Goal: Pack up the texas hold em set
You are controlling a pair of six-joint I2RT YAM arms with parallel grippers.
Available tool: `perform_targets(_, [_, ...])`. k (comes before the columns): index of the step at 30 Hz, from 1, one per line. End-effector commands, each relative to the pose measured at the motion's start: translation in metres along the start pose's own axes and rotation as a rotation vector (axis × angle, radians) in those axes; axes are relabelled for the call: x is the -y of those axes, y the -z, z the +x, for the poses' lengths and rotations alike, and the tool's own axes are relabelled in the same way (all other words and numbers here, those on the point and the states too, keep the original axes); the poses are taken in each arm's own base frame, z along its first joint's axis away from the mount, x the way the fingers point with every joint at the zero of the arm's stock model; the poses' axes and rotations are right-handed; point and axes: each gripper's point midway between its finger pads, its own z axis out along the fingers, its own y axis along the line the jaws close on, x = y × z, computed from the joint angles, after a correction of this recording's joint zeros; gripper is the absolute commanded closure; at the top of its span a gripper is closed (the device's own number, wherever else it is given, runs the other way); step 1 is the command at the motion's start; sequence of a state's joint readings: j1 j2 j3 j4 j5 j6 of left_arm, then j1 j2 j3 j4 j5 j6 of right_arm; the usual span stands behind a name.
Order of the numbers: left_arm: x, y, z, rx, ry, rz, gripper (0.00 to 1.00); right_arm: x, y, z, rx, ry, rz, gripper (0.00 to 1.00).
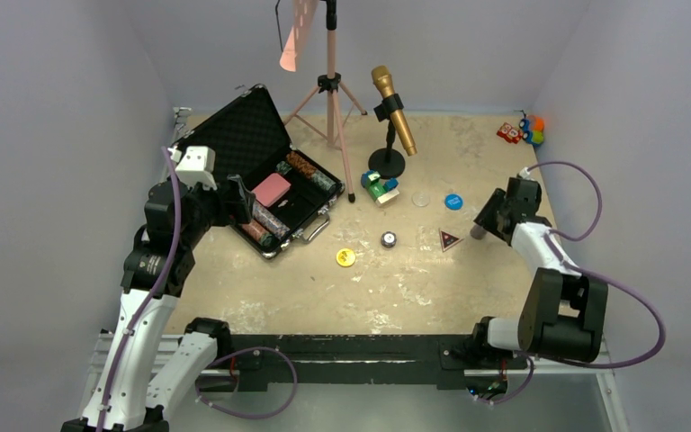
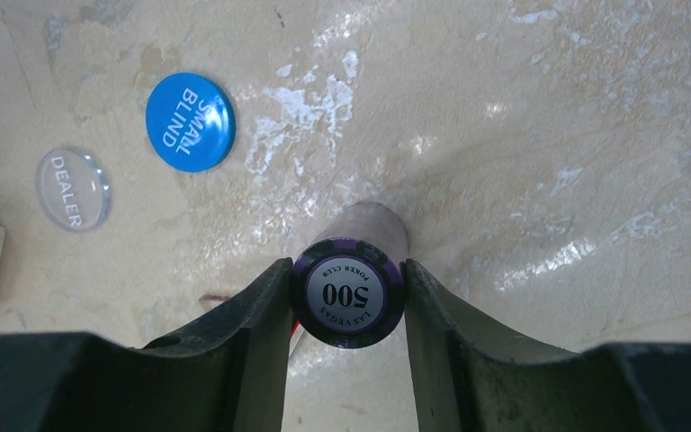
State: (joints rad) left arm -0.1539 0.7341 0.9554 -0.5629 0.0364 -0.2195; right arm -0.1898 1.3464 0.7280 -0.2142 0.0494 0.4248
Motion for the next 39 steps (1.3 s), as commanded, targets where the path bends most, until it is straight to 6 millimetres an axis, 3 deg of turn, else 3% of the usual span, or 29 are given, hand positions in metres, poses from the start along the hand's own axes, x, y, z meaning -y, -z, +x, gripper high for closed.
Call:
perform_targets(1, [0.0, 0.002, -0.008, 0.039, -0.016, -0.001, 0.0, -0.028, 0.028, -0.02, 0.084, 0.0, -0.153, 1.0])
perform_targets(9, [0.001, 0.002, -0.008, 0.038, -0.012, 0.006, 0.0, -0.088, 0.091, -0.032, 0.235, -0.057, -0.466, 1.0])
perform_targets(12, [0.003, 0.001, -0.009, 0.04, -0.009, 0.016, 0.0, -0.124, 0.115, -0.027, 0.271, -0.053, -0.591, 1.0])
perform_targets(17, [0.003, 0.001, -0.008, 0.036, -0.009, 0.017, 0.01, -0.193, 0.143, -0.001, 0.25, -0.047, -0.801, 1.0])
perform_targets(30, [0.002, 0.003, -0.009, 0.045, -0.012, 0.008, 0.01, -0.339, 0.172, 0.055, 0.239, 0.035, -1.034, 1.0])
perform_targets(36, [0.001, 0.004, -0.009, 0.047, -0.015, 0.002, 0.01, -0.394, 0.165, 0.072, 0.247, 0.031, -1.071, 1.0])
perform_targets(39, [-0.001, 0.004, -0.009, 0.049, -0.017, -0.005, 0.01, -0.412, 0.151, 0.074, 0.273, 0.035, -1.058, 1.0])
